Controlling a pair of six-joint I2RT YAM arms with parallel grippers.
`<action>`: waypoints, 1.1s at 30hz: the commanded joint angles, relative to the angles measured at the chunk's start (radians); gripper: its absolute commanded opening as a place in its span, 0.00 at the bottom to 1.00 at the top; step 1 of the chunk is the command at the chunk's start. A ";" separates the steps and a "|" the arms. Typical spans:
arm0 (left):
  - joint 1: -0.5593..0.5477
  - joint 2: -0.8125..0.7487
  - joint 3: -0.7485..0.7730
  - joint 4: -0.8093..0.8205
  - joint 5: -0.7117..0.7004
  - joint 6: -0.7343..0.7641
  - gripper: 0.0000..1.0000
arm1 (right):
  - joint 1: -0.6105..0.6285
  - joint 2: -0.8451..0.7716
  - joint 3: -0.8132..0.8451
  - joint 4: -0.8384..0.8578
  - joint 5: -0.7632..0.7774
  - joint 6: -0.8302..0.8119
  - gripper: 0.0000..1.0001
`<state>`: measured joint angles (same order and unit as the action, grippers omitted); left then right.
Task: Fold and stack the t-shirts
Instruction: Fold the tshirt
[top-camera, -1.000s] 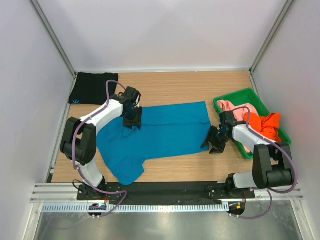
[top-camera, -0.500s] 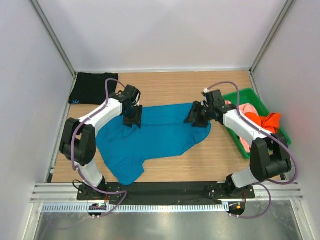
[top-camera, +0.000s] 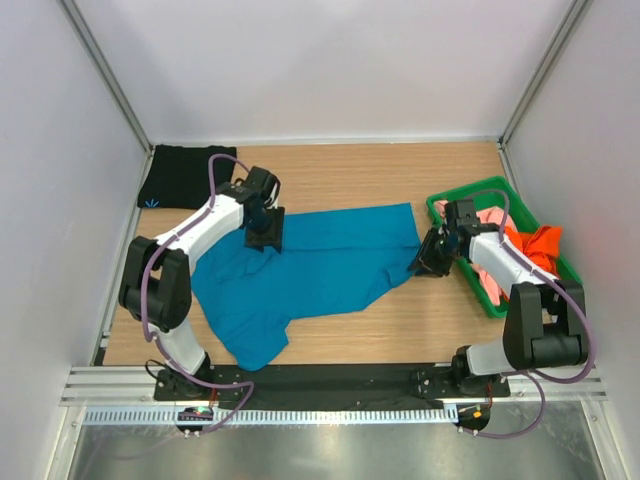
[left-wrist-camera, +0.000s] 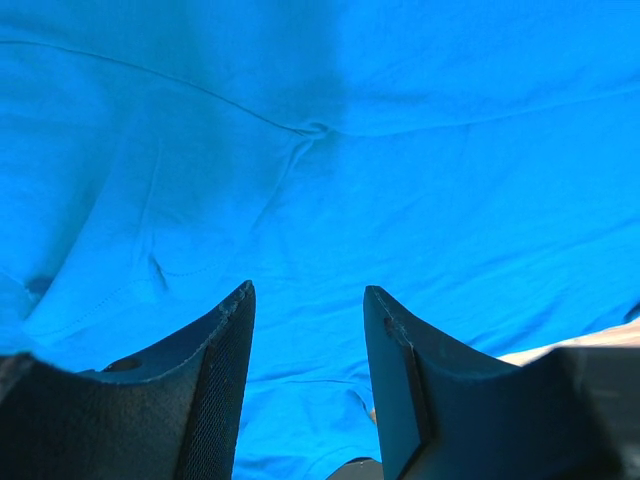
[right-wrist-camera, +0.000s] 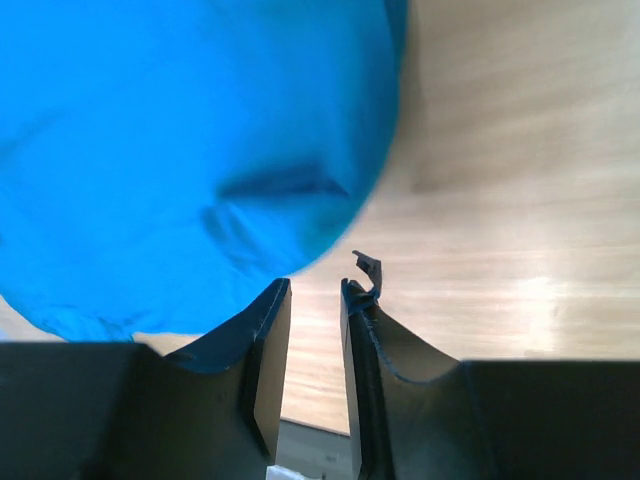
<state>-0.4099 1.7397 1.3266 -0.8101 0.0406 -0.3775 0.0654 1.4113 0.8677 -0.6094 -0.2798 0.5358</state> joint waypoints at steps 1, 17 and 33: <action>0.006 -0.019 0.046 -0.015 0.025 0.022 0.49 | 0.014 -0.023 -0.074 0.040 -0.047 0.058 0.33; 0.017 -0.019 0.031 -0.014 0.048 0.022 0.49 | 0.024 0.107 -0.122 0.240 -0.119 0.135 0.43; 0.039 -0.025 0.031 -0.021 0.051 0.023 0.50 | 0.045 0.215 0.091 0.125 -0.093 0.135 0.45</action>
<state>-0.3790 1.7397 1.3365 -0.8211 0.0746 -0.3756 0.1024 1.6352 0.9073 -0.4278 -0.3958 0.6613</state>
